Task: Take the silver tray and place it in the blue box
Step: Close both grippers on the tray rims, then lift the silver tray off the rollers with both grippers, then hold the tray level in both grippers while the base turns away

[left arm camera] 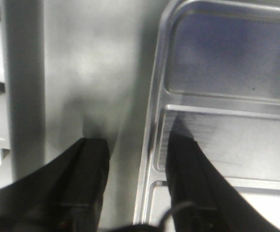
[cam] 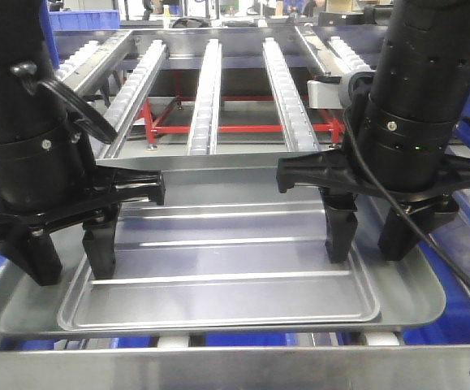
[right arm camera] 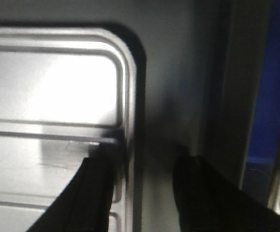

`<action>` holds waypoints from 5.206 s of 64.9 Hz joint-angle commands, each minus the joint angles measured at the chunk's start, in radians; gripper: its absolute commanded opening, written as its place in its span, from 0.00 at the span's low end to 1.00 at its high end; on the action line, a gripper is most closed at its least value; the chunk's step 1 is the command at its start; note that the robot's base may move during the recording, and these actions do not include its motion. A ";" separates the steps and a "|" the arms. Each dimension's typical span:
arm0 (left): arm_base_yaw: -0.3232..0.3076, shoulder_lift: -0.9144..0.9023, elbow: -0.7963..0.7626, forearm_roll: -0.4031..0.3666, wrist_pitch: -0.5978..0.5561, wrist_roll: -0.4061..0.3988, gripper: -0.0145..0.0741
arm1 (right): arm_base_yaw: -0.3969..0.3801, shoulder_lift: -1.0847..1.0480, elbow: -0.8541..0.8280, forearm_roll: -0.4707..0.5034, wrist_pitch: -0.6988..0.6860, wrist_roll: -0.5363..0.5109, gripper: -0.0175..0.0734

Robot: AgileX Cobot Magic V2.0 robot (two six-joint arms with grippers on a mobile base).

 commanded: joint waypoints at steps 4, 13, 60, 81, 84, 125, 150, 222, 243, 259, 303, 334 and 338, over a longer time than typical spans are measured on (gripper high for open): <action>-0.001 -0.027 -0.021 0.003 -0.025 -0.008 0.41 | -0.001 -0.040 -0.031 -0.006 -0.022 -0.001 0.65; 0.000 -0.027 -0.021 -0.006 -0.025 -0.008 0.41 | -0.001 -0.040 -0.029 -0.006 -0.018 -0.001 0.65; 0.000 -0.027 -0.021 -0.008 -0.025 -0.008 0.41 | -0.001 -0.021 -0.029 -0.006 0.002 -0.001 0.65; 0.000 -0.027 -0.021 -0.009 -0.025 -0.008 0.07 | -0.001 -0.021 -0.029 -0.006 -0.012 -0.001 0.28; 0.000 -0.027 -0.026 -0.009 -0.017 -0.008 0.04 | -0.001 -0.021 -0.029 -0.006 -0.013 -0.001 0.24; -0.098 -0.290 -0.031 0.124 0.225 -0.204 0.05 | 0.093 -0.289 0.034 -0.068 0.101 0.168 0.25; -0.337 -0.490 0.101 0.179 0.290 -0.424 0.05 | 0.362 -0.475 0.181 -0.248 0.185 0.498 0.25; -0.339 -0.496 0.101 0.191 0.303 -0.320 0.05 | 0.370 -0.474 0.181 -0.265 0.212 0.523 0.25; -0.339 -0.496 0.101 0.191 0.301 -0.320 0.05 | 0.370 -0.474 0.181 -0.265 0.212 0.523 0.25; -0.339 -0.496 0.101 0.191 0.295 -0.320 0.05 | 0.370 -0.474 0.181 -0.265 0.212 0.523 0.25; -0.339 -0.496 0.101 0.191 0.295 -0.320 0.05 | 0.370 -0.474 0.181 -0.265 0.214 0.523 0.25; -0.339 -0.496 0.101 0.191 0.295 -0.320 0.05 | 0.370 -0.474 0.181 -0.265 0.214 0.523 0.25; -0.339 -0.496 0.101 0.191 0.295 -0.320 0.05 | 0.370 -0.474 0.181 -0.265 0.214 0.523 0.25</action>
